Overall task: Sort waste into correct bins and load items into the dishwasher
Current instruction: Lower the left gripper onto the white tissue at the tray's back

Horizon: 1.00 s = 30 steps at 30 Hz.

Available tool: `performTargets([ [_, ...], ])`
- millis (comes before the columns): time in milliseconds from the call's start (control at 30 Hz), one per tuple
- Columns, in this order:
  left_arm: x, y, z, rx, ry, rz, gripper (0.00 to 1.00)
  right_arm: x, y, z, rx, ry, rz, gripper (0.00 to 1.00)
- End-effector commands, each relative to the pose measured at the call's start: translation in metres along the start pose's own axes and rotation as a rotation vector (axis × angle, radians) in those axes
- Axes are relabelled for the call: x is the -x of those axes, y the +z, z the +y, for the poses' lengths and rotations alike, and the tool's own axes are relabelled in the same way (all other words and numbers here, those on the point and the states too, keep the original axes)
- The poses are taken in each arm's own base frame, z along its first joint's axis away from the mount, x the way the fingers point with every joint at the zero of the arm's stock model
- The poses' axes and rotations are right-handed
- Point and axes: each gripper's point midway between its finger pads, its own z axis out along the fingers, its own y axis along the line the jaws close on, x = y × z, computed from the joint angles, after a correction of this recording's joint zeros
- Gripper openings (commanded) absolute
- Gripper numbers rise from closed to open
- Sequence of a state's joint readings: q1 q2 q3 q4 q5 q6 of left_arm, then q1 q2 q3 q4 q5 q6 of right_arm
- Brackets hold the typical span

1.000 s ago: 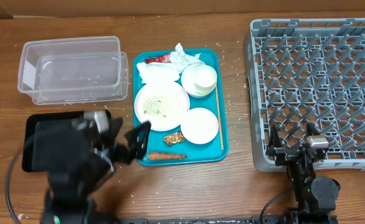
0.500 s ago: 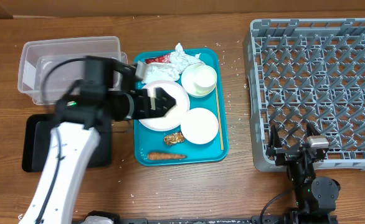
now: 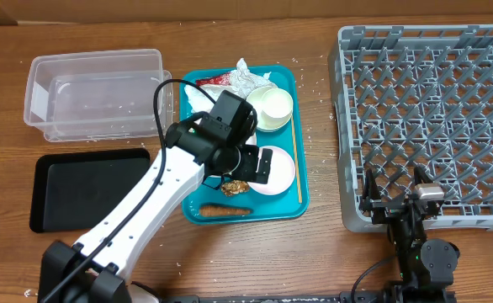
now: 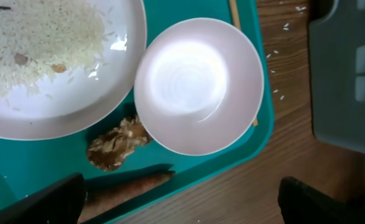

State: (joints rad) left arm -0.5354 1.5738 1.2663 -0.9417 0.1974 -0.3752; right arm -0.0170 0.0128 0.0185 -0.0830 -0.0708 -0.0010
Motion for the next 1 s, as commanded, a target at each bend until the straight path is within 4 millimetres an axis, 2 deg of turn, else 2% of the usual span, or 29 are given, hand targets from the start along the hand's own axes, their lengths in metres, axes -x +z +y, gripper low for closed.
performTargets([
  [0,0.006,0.003,0.003,0.028,-0.012,-0.006,1.0,-0.002,0.0,0.001,0.001,-0.007,-0.003,1.0],
  [333,0.013,0.008,0.015,0.101,0.013,-0.031,0.99,-0.002,0.0,0.001,0.001,-0.007,-0.003,1.0],
  [500,0.023,0.015,0.029,0.177,0.013,-0.063,0.88,-0.002,0.0,0.001,0.001,-0.007,-0.003,1.0],
  [567,0.025,0.021,0.029,0.179,0.013,-0.06,0.8,-0.002,0.0,0.001,0.001,-0.007,-0.003,1.0],
  [767,0.032,0.033,0.026,0.16,-0.005,-0.067,0.72,-0.002,0.0,0.001,0.001,-0.007,-0.003,1.0],
  [967,0.041,0.034,0.019,0.125,0.002,-0.1,0.68,-0.002,0.0,0.001,0.001,-0.007,-0.003,1.0],
])
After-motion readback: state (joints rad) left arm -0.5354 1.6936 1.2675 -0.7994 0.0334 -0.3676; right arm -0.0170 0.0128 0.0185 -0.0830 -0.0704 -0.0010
